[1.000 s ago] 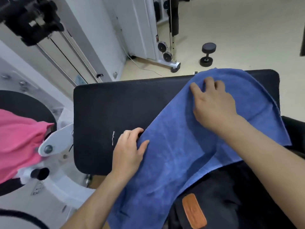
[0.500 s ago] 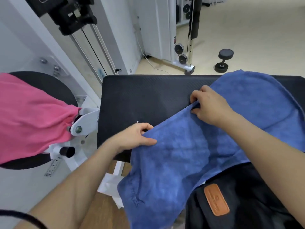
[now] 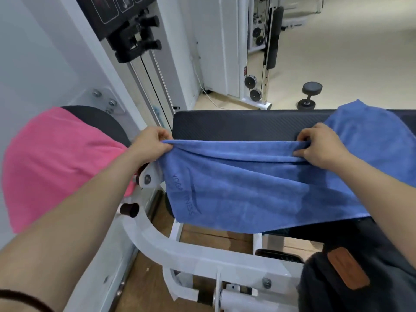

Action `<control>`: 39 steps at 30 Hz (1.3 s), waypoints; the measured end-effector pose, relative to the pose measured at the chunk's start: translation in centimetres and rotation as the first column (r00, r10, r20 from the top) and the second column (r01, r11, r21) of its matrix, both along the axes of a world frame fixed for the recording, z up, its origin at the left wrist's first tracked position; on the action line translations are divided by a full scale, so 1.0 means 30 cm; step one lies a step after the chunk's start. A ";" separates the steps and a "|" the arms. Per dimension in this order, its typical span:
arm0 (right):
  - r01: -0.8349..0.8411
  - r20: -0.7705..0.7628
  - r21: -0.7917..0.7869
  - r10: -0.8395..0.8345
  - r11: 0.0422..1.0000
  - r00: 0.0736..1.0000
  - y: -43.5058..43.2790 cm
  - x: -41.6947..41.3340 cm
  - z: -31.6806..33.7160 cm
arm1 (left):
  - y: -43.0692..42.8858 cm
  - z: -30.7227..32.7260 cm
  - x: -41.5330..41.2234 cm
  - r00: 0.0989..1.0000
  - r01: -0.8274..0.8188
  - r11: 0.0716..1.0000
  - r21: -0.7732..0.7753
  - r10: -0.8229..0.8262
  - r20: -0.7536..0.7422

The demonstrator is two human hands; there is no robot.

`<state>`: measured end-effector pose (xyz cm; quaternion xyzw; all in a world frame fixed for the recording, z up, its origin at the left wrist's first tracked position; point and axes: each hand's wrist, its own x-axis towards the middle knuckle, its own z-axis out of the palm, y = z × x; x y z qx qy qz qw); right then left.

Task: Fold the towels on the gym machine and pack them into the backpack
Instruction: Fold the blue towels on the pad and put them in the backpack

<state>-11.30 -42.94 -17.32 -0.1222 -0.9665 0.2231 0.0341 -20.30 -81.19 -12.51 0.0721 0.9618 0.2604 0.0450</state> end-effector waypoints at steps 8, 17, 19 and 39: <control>0.037 -0.016 -0.025 -0.037 0.999 0.999 0.013 -0.007 0.025 | 0.034 -0.094 -0.089 0.994 -0.094 0.994 0.048 0.097 -0.054; 0.299 -0.218 0.087 -0.275 0.950 0.937 0.129 -0.101 0.076 | 0.192 -0.062 -0.244 0.895 -0.223 0.974 0.046 0.223 -0.386; 0.307 -0.220 0.141 -0.272 0.941 0.937 0.124 -0.118 0.055 | 0.209 -0.082 -0.264 0.884 -0.247 0.969 0.017 0.232 -0.407; 0.482 0.073 0.062 -0.485 0.874 0.871 0.381 0.408 0.013 | 0.790 -0.243 0.495 0.621 0.776 0.630 0.026 -0.757 -0.203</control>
